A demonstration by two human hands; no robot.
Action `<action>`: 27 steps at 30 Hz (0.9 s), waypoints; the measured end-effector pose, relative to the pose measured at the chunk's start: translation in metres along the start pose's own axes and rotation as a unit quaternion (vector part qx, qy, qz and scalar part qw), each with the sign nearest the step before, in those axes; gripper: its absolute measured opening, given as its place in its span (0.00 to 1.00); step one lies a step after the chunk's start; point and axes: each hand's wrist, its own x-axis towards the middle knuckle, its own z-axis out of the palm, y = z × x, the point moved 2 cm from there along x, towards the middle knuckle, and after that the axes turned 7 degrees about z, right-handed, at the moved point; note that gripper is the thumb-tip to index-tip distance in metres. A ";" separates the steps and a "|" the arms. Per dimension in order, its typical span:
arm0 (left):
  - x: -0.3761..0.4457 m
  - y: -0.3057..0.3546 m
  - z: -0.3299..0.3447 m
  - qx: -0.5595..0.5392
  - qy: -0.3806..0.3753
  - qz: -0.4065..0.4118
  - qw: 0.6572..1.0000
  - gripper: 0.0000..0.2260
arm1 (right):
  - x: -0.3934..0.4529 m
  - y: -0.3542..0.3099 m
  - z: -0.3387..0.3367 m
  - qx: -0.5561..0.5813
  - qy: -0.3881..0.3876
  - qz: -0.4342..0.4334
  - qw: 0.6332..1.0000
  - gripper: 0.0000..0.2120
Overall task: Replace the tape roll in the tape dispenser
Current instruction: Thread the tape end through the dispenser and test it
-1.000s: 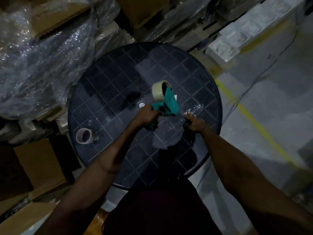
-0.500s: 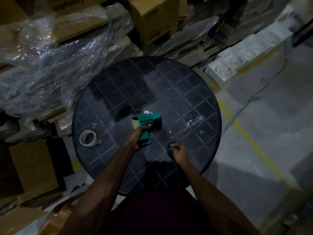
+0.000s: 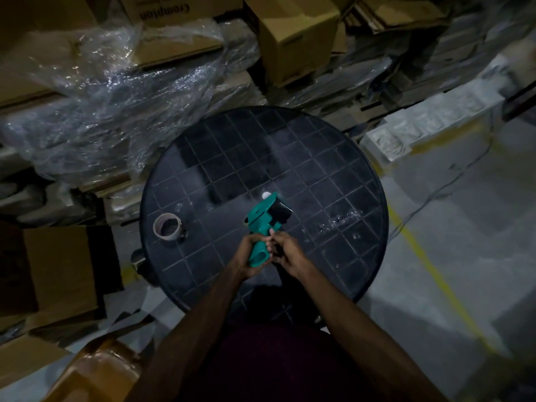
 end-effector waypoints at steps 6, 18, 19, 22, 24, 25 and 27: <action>-0.004 -0.005 -0.014 0.030 -0.046 -0.059 0.997 0.08 | -0.002 -0.001 0.007 -0.046 0.045 -0.058 0.996 0.05; 0.007 0.015 -0.009 0.437 0.063 0.033 0.897 0.04 | 0.025 -0.007 -0.001 -0.188 0.168 -0.200 0.947 0.16; 0.009 0.018 -0.008 0.495 0.063 0.064 0.864 0.03 | 0.021 -0.010 0.001 -0.194 0.169 -0.208 0.944 0.16; 0.013 0.021 -0.008 0.617 0.099 0.126 0.770 0.08 | 0.007 -0.024 0.012 -0.217 0.156 -0.206 0.941 0.11; 0.014 0.024 -0.006 0.639 0.117 0.154 0.744 0.11 | 0.009 -0.030 0.015 -0.249 0.156 -0.220 0.930 0.10; 0.014 0.026 -0.005 0.643 0.118 0.163 0.739 0.13 | 0.011 -0.032 0.016 -0.272 0.160 -0.225 0.922 0.10; 0.014 0.029 -0.002 0.648 0.123 0.183 0.729 0.14 | 0.010 -0.038 0.018 -0.315 0.169 -0.229 0.905 0.09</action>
